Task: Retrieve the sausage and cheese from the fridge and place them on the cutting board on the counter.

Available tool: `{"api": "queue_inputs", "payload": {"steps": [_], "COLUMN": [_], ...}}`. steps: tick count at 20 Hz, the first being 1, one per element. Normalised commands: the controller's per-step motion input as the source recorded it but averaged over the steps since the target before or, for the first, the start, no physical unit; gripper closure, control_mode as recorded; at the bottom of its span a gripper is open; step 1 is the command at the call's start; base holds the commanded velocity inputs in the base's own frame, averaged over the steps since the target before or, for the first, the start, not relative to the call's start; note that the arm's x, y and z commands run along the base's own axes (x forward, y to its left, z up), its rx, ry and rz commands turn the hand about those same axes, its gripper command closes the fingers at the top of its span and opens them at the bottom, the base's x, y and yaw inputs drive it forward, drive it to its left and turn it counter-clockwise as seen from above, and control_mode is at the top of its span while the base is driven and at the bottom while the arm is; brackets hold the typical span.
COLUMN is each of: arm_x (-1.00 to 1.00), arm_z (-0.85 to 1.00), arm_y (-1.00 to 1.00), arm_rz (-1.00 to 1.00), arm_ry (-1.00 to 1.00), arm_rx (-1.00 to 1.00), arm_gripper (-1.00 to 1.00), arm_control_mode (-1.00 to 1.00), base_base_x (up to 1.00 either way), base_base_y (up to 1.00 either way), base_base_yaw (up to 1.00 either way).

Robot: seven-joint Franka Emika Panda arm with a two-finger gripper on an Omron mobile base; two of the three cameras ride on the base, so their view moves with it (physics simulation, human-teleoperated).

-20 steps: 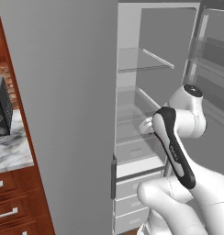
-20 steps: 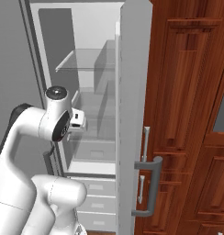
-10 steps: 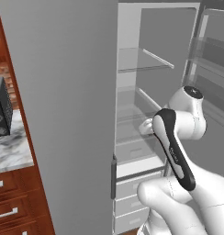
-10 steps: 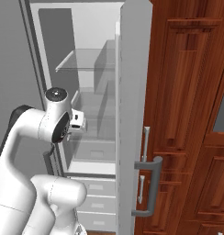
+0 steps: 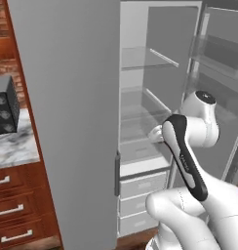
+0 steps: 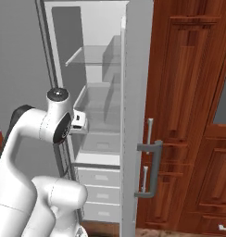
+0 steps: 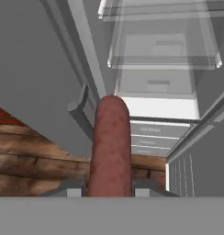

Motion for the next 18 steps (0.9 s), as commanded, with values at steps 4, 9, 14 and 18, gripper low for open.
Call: {"api": "queue_inputs", "payload": {"steps": [4,9,14,18], "arm_x": [0.0,0.0,0.0,0.0], "arm_z": [0.0,0.0,0.0,0.0], "arm_y": [0.0,0.0,0.0,0.0], "arm_rz": [0.0,0.0,0.0,0.0], "arm_ry": [0.0,0.0,0.0,0.0], "arm_rx": [0.0,0.0,0.0,0.0], "arm_gripper": [1.0,1.0,1.0,1.0], "arm_control_mode": [1.0,1.0,1.0,1.0], "base_base_x": [-0.75,-0.21,-0.13,-0.01], "base_base_y": [0.29,0.91,0.94,0.94], "base_base_yaw": [0.2,0.05,0.05,0.0]}}
